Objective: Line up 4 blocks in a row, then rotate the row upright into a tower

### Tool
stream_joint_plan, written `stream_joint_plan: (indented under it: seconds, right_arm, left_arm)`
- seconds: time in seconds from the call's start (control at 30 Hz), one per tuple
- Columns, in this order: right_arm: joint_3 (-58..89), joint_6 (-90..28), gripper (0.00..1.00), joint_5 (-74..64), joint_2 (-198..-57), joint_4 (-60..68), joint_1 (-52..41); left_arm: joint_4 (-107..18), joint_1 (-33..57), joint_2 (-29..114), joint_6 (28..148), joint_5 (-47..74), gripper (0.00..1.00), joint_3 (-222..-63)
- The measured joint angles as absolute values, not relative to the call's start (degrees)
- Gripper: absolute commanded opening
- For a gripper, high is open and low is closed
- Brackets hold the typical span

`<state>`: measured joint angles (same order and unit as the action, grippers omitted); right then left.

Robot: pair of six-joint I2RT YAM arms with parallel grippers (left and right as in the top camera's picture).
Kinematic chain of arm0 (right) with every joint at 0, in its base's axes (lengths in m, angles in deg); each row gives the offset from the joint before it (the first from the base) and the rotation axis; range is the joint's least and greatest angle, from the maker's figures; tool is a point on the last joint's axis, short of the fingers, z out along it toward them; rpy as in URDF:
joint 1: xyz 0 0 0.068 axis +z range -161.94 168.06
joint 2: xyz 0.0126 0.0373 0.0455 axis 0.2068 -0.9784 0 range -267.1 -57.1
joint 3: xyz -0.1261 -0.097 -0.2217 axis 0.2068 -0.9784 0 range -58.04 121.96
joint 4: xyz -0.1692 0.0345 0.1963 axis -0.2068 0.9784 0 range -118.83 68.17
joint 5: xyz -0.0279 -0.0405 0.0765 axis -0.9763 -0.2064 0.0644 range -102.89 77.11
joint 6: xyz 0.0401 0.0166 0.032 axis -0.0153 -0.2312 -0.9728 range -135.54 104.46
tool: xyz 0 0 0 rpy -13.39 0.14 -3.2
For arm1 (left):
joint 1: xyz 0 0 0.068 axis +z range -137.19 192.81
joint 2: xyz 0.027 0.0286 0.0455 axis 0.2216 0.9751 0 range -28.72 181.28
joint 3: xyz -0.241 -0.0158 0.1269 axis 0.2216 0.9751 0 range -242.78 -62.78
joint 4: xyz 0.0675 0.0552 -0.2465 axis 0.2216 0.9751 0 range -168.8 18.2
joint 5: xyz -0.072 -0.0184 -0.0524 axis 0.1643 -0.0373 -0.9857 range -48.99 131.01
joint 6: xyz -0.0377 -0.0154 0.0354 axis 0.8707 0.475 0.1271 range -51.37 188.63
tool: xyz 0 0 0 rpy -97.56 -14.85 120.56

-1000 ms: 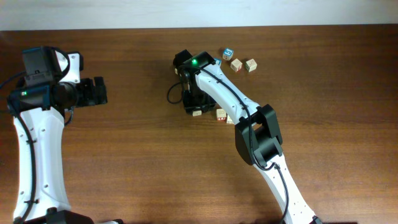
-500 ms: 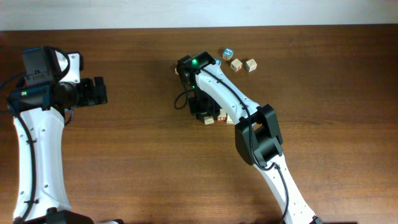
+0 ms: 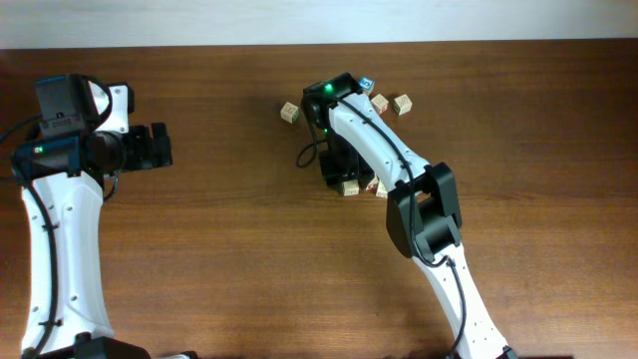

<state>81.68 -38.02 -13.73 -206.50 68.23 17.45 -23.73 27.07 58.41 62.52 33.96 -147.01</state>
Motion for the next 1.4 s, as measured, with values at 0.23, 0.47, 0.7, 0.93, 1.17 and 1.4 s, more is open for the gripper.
stream_joint_plan:
  seconds: [0.23,0.47,0.7,0.93,1.17,1.4]
  right_arm:
    - [99.76,-35.13,0.51,-11.0,-204.6,68.2,17.43]
    - [104.09,-31.42,0.51,-8.7,-183.01,68.16,13.65]
    - [92.55,-30.3,0.5,-8.74,-160.89,67.83,4.9]
    - [59.1,-30.68,0.33,-7.85,-163.69,49.04,2.08]
    - [32.77,-30.76,0.09,-2.17,-164.21,22.02,2.35]
    - [27.63,-30.98,0.08,-0.7,-166.9,12.6,4.03]
  left_arm:
    - [-23.68,27.07,58.41,62.52,33.59,0.99,-147.01]
    - [-23.05,26.61,56.77,64.53,27.84,0.99,-147.01]
    - [-22.5,13.19,52.53,76.14,30.88,0.99,-147.03]
    - [-23.03,5.45,57.86,85.47,41.55,0.99,-147.14]
    - [-25.41,2.81,65.45,87.76,42.92,0.88,-147.12]
    - [-28.51,2.41,66.69,88.59,42.77,0.58,-147.12]
